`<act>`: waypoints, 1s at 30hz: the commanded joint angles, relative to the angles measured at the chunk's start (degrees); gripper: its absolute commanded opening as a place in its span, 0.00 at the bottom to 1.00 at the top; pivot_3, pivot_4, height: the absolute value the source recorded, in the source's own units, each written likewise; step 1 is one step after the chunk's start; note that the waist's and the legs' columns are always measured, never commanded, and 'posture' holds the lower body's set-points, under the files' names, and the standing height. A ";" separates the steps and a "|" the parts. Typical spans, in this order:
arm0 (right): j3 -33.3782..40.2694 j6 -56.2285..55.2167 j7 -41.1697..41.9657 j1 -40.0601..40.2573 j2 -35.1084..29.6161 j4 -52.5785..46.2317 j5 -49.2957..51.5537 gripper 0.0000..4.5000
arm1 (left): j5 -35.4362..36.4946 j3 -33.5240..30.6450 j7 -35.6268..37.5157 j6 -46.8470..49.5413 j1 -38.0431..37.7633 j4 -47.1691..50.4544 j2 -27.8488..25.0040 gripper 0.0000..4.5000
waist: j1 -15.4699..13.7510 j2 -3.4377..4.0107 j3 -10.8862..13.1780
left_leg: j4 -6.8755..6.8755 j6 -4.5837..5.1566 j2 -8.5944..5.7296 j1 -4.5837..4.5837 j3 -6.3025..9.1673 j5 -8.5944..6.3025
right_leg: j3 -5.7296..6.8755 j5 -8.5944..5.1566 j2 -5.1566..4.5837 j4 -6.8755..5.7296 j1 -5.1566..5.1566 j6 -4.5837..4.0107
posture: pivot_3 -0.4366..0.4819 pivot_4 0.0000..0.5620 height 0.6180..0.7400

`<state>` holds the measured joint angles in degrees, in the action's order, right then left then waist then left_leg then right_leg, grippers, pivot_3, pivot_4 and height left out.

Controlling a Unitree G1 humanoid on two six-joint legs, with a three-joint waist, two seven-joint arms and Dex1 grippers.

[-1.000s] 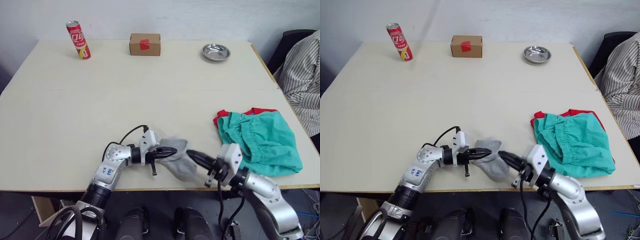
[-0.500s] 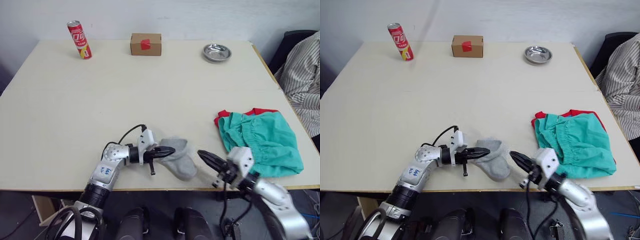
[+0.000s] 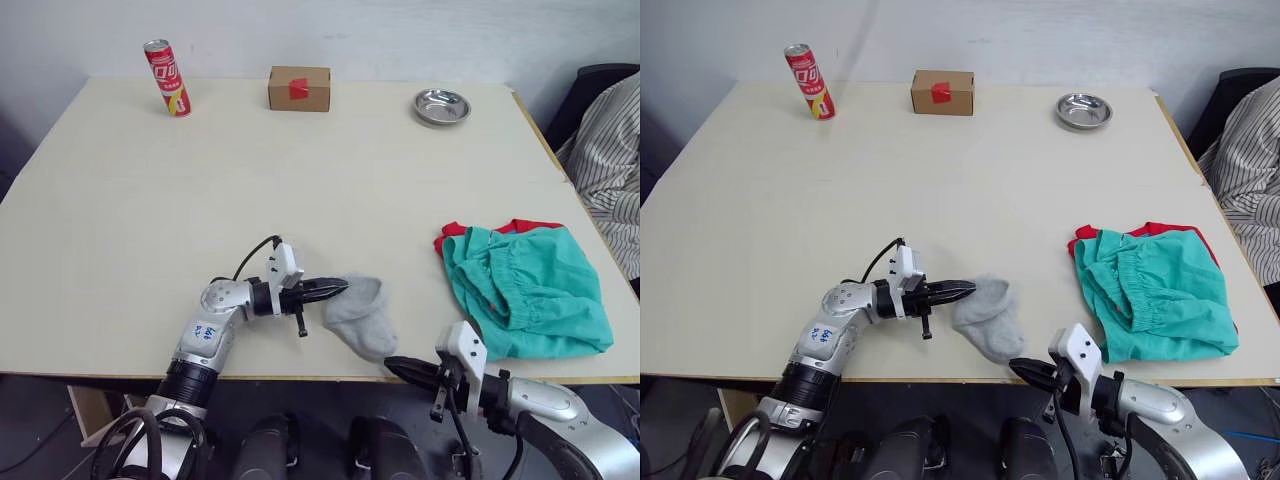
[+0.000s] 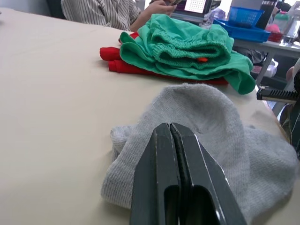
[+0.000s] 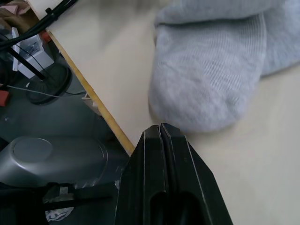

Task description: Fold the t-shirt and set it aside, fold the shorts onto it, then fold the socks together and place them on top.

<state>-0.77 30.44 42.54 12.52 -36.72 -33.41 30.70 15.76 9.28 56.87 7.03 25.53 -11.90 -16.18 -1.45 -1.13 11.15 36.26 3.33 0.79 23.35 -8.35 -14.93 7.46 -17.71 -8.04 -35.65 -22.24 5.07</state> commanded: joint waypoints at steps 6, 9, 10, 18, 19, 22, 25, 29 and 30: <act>0.46 -0.01 -5.43 -8.97 8.05 3.92 1.08 0.00 | -1.25 0.91 0.16 -1.77 0.70 -1.52 0.47 0.01 | 0.08 0.00 0.00 | -0.01 -0.17 0.00 0.03 0.00 0.09 | 0.02 0.00 0.02 -0.01 -0.04 0.00 | 0.48 0.27 1.00; -1.85 -0.55 -5.91 -11.38 9.23 6.26 -1.12 0.00 | -1.29 1.07 0.09 -1.69 0.90 -1.53 0.85 0.01 | 0.11 0.00 0.00 | 0.00 -0.16 0.00 0.06 0.00 0.09 | 0.02 0.00 0.01 -0.01 -0.06 0.00 | 0.48 0.27 1.00; -2.59 -0.83 -5.88 -11.93 9.36 6.92 -1.85 0.00 | -1.34 1.10 0.05 -1.71 1.01 -1.66 0.97 0.01 | 0.13 0.00 0.00 | 0.00 -0.16 0.00 0.06 0.00 0.09 | 0.02 0.00 0.01 0.00 -0.06 0.00 | 0.48 0.27 1.00; 0.97 -2.51 -3.64 -10.80 9.53 7.11 -0.03 0.00 | -2.94 1.95 -0.42 -2.28 1.65 -3.02 1.87 0.01 | 0.04 0.00 0.00 | 0.01 0.04 0.00 0.12 -0.03 0.22 | 0.02 0.00 0.02 -0.02 -0.10 0.00 | 0.48 0.27 1.00; 4.64 0.36 -3.98 -9.52 9.61 5.06 5.62 0.00 | -3.33 2.23 -0.45 -2.33 1.61 -3.02 1.88 0.01 | -0.05 0.00 0.00 | 0.01 0.06 0.00 0.12 -0.03 0.22 | 0.02 0.01 0.02 -0.01 -0.10 0.01 | 0.48 0.27 1.00; 12.34 10.23 -6.63 -6.10 7.71 1.31 19.52 0.09 | -4.77 3.33 -0.42 -2.82 1.37 -3.14 1.41 0.00 | -0.01 0.00 0.00 | 0.02 0.16 0.00 0.16 -0.02 0.18 | 0.01 0.02 0.02 0.00 -0.09 0.03 | 0.48 0.27 1.00; 17.64 19.50 -12.90 -3.54 4.63 0.93 32.14 0.28 | -6.04 4.15 -0.63 -3.15 1.16 -3.64 0.95 0.00 | 0.00 0.01 -0.01 | 0.03 0.38 0.00 0.10 0.00 0.04 | 0.00 0.04 -0.02 0.03 -0.03 0.05 | 0.48 0.27 1.00; 18.79 28.70 -32.05 -0.14 -2.31 6.50 61.03 0.58 | -8.03 5.00 -1.11 -3.60 1.32 -5.05 0.49 0.00 | 0.06 0.04 -0.03 | 0.00 0.27 0.01 0.00 0.02 -0.07 | -0.02 0.05 -0.05 0.05 0.06 0.03 | 0.48 0.27 1.00; 16.69 28.40 -36.94 -0.12 -4.36 7.47 67.44 0.65 | -8.28 5.08 -1.19 -3.65 1.44 -5.34 0.47 0.00 | 0.11 0.04 -0.03 | 0.00 0.29 0.01 -0.01 0.02 -0.08 | -0.02 0.04 -0.08 0.06 0.08 0.03 | 0.48 0.27 1.00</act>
<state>16.98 58.01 12.70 12.55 -39.67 -26.16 86.37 9.50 12.83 55.85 3.10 27.00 -15.85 -15.23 -1.34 -1.08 11.12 36.26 3.62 0.80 23.31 -8.32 -15.02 7.45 -17.66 -8.11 -35.57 -22.12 5.10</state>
